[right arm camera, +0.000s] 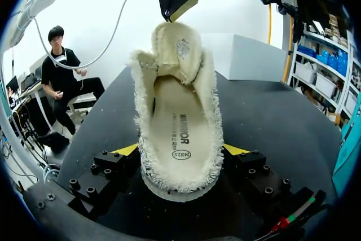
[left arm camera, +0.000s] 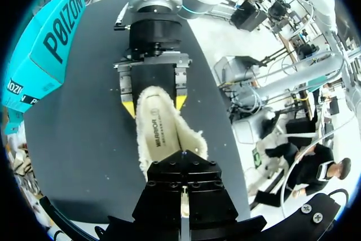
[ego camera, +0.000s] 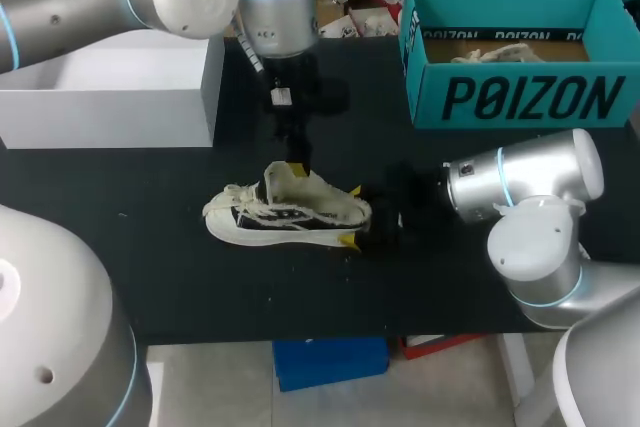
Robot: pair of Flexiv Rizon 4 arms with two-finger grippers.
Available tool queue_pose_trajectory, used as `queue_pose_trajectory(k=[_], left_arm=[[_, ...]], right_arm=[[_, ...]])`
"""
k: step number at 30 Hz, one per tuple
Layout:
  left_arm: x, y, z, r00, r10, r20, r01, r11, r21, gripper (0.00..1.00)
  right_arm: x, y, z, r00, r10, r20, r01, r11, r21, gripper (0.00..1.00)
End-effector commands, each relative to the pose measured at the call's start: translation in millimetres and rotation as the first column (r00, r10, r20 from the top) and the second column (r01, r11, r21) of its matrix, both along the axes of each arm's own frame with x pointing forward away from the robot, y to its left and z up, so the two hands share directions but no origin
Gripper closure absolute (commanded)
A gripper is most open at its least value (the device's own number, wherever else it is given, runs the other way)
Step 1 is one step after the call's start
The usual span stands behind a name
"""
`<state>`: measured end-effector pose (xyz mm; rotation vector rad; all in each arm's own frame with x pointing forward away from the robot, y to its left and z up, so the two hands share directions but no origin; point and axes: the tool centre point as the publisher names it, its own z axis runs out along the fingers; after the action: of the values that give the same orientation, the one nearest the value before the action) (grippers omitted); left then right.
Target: Take the shoe out of the shoebox, open the shoe tongue, remove and reinsert the insole, then place the shoe into the shoebox
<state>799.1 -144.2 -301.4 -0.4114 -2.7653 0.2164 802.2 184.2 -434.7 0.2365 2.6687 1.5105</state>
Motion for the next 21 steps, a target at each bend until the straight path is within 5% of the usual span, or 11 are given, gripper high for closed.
queue_pose_trajectory(k=[1,21], left_arm=[[0.8,-1,0,1.000,-0.001,-0.001,0.001,1.000,0.003,1.00],[-4.4,0,-44,0.998,0.053,-0.025,-0.052,0.997,0.049,1.00]], right_arm=[[0.6,1,-4,1.000,-0.001,-0.001,0.001,1.000,-0.002,1.00],[0.6,1,-4,1.000,-0.001,-0.001,0.001,1.000,-0.002,1.00]])
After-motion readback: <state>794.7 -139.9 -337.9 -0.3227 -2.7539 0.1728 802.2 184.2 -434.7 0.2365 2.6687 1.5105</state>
